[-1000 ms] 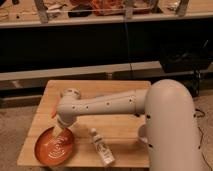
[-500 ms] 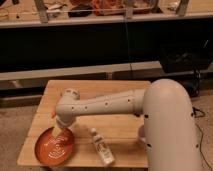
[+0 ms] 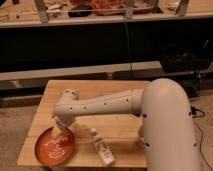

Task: Pick up the ceramic bowl

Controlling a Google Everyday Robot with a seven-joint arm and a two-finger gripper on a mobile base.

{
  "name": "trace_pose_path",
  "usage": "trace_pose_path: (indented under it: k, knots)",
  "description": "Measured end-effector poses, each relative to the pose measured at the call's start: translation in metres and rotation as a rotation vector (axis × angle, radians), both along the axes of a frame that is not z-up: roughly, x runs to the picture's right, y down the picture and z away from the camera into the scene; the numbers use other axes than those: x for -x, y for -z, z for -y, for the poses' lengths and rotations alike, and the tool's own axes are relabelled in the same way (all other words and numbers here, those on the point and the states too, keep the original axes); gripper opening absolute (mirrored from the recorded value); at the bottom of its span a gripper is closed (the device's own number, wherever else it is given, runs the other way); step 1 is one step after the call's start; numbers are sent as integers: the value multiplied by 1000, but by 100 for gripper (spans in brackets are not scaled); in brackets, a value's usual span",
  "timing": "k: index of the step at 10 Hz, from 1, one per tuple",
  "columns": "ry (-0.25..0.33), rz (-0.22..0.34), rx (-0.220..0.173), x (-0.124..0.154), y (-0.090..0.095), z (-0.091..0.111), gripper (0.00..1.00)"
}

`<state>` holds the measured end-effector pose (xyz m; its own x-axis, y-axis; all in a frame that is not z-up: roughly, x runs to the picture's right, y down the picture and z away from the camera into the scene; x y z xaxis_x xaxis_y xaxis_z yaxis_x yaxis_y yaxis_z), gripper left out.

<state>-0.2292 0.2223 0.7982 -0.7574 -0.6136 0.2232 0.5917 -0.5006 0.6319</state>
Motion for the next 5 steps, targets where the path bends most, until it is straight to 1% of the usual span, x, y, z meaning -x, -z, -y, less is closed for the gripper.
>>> trace_pose_path:
  k: [5]
  knots:
    - [14, -3, -6, 0, -1, -1, 80]
